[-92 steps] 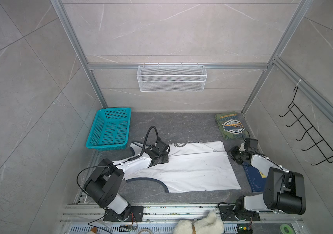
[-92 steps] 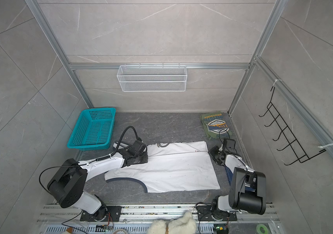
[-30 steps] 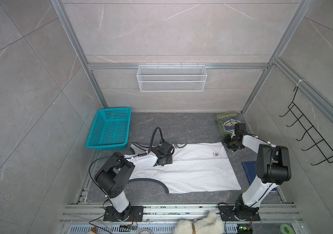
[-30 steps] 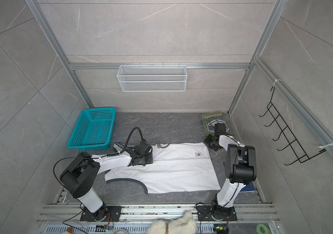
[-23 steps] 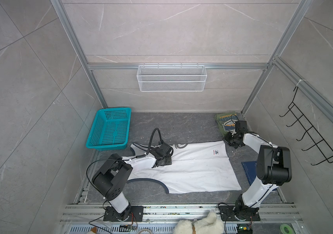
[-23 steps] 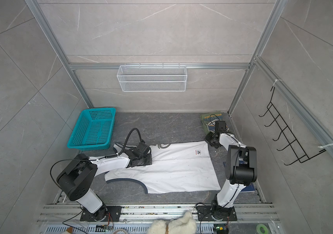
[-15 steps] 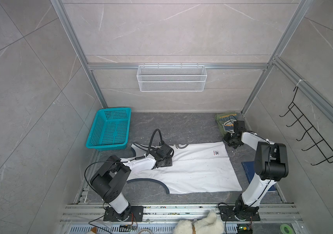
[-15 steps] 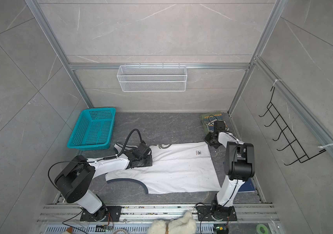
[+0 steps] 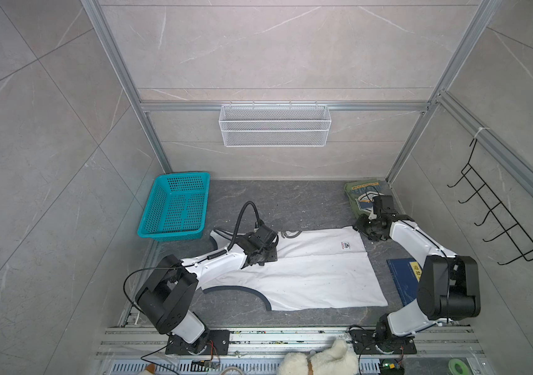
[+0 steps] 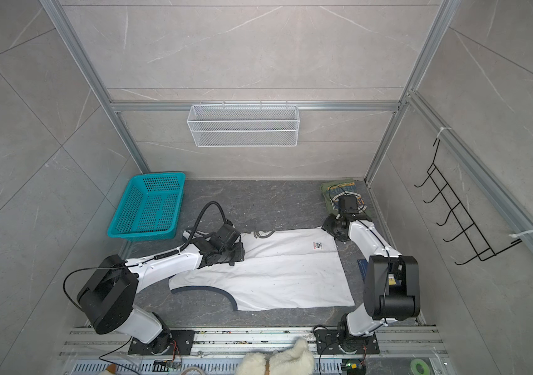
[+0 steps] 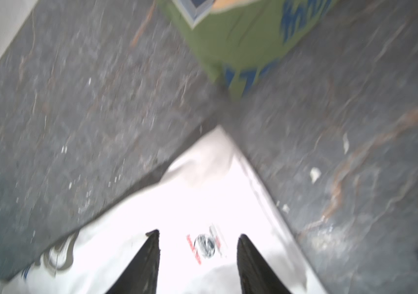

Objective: Fold and stack tank tops
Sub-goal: Smooth out the tank top at the center of the table, then move the tank top to the center of the table.

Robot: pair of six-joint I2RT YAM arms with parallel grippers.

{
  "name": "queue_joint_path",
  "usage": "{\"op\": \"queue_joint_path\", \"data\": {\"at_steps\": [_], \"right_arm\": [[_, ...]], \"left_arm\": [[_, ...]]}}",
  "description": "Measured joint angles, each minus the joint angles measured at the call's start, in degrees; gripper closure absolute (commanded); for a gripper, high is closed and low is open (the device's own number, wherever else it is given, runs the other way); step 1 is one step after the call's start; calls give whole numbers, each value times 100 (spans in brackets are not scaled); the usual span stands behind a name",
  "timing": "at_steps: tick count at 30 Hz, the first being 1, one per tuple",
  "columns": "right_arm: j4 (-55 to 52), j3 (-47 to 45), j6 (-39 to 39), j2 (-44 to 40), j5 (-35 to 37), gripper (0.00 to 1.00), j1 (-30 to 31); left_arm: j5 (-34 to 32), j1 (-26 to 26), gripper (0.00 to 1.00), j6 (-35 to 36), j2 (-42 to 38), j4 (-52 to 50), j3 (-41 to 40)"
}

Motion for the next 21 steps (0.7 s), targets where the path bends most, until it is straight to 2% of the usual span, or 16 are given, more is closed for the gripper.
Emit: {"op": "queue_joint_path", "data": {"at_steps": [6,11,17,21], "right_arm": [[26,-505,22,111,-551,48,240],[48,-603,87,476,-625,49,208],[151,-785,299,540,-647,51,-435],[146,-887,337,407,-396,51,-699]], "left_arm": [[199,-7,44,-2,645,116,109],[247,-133,44,-7,804,136,140],[221,-326,43,-59,844,221,142],[229,-417,43,-96,863,310,142]]}}
